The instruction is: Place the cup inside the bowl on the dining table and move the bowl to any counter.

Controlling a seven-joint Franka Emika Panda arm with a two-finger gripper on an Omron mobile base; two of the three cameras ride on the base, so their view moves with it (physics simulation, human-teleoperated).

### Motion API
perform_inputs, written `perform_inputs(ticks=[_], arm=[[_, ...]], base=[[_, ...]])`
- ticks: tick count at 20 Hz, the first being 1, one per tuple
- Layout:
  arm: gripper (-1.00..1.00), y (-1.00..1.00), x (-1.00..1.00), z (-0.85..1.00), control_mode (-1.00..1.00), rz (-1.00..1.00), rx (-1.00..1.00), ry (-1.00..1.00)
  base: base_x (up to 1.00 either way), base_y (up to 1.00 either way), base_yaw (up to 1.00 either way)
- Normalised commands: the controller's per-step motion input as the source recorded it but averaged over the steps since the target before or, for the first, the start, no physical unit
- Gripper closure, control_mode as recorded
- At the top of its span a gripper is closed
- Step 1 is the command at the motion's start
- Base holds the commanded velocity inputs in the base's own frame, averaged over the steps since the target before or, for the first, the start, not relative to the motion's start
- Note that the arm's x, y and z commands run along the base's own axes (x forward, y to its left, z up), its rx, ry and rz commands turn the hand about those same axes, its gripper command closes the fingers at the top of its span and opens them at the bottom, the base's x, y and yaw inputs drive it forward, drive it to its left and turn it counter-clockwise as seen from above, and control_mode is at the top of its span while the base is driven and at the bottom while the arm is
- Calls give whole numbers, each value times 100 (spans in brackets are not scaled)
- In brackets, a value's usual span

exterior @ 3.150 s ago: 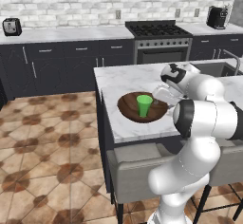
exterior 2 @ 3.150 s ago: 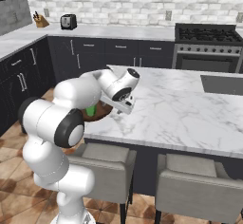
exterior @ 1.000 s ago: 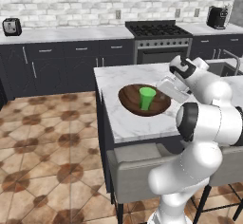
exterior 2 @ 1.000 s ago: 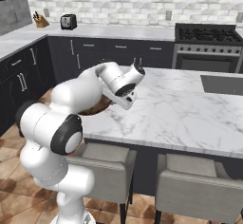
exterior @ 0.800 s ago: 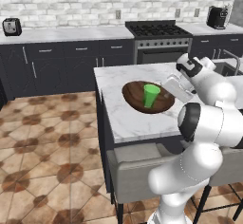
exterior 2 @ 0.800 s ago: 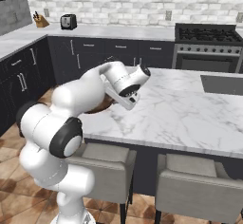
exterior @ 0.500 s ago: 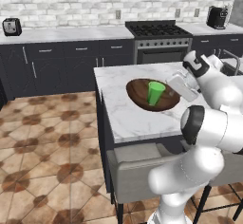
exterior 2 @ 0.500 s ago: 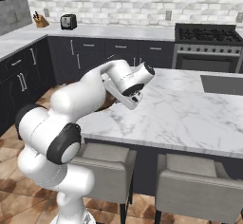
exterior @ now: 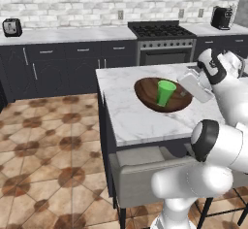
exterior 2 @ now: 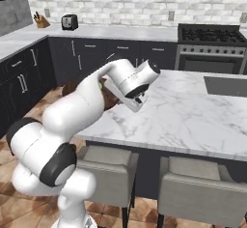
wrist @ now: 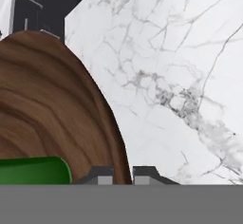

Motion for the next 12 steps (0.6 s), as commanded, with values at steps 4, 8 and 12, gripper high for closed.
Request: perform_inputs(ticks=[4, 8, 12], arm=[[100, -13, -53, 20, -100, -5, -1, 0], [100, -11, -56, 16, -100, -5, -1, 0], [100, -12, -61, 16, -100, -5, -6, 0]], base=[[0, 0, 0], [0, 0, 0], [0, 0, 0]])
